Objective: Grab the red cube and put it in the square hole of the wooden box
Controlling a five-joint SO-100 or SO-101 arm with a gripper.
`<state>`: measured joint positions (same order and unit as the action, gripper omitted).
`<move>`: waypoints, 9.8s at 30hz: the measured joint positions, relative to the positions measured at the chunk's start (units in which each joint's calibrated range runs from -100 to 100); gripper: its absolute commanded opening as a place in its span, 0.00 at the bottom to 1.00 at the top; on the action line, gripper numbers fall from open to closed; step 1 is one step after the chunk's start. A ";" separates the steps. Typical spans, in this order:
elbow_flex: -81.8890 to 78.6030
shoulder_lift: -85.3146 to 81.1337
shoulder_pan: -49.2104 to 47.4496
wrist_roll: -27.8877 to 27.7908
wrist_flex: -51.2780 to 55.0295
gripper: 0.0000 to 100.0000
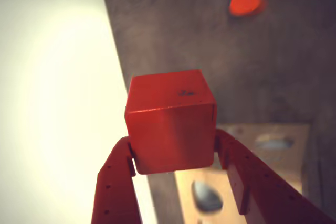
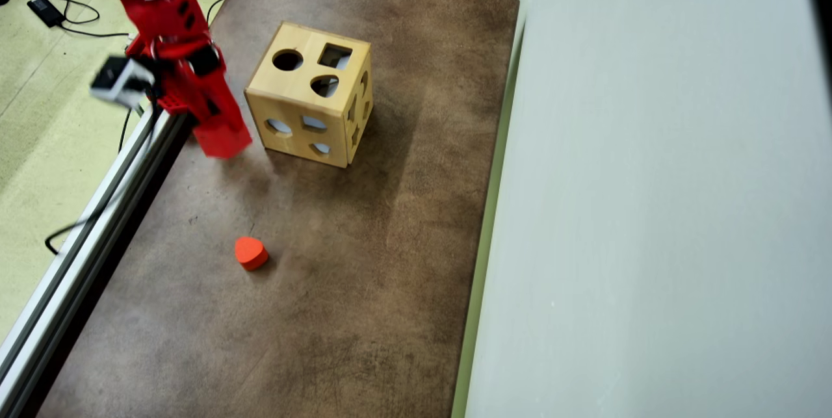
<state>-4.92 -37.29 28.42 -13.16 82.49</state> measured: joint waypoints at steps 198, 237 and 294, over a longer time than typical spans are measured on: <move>20.32 37.20 -40.96 17.44 14.85 0.02; 14.45 36.86 -43.98 21.05 10.82 0.02; 12.73 14.92 -44.05 21.00 12.75 0.32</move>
<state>7.81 -22.37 -15.63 7.84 95.24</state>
